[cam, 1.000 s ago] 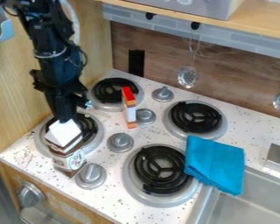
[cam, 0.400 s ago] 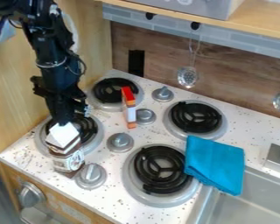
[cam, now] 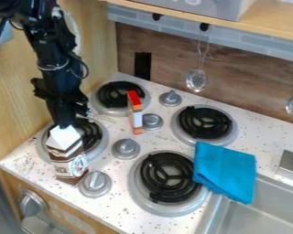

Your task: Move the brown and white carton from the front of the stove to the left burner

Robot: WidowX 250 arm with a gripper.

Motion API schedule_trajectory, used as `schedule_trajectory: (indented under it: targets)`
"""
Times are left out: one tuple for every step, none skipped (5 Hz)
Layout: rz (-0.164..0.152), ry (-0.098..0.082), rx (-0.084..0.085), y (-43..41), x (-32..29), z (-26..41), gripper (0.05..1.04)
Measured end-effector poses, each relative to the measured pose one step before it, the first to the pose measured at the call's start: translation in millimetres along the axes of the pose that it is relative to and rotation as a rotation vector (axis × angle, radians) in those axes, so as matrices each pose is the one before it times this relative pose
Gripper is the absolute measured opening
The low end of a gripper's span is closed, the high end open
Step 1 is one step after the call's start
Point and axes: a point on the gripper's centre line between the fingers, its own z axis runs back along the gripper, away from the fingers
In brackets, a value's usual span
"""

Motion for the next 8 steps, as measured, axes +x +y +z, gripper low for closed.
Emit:
schedule_trajectory:
  targets:
    - [-0.0058,0.0139,0.0029,0.47,-2.2,0.02,0.075]
    - [-0.0051,0.013,0.0148,2.66,-2.54,0.18,0.075]
    - [0.0185,0.0153,0.0132,16.8,-7.8,-0.72,0.075]
    - [-0.0029,0.0059,-0.001,13.44,-6.75,-0.76,0.104]
    - [-0.0023,0.0085,-0.004,-0.95,-3.81,-3.05,0.288]
    - [0.0027,-0.002,0.0001,-3.9,-3.96,0.37,0.613]
    - [-0.0305,-0.019,0.0061,-15.95,3.53,5.16,0.886]
    - [-0.0117,-0.0121,0.0007,-12.07,4.29,3.11,1.007]
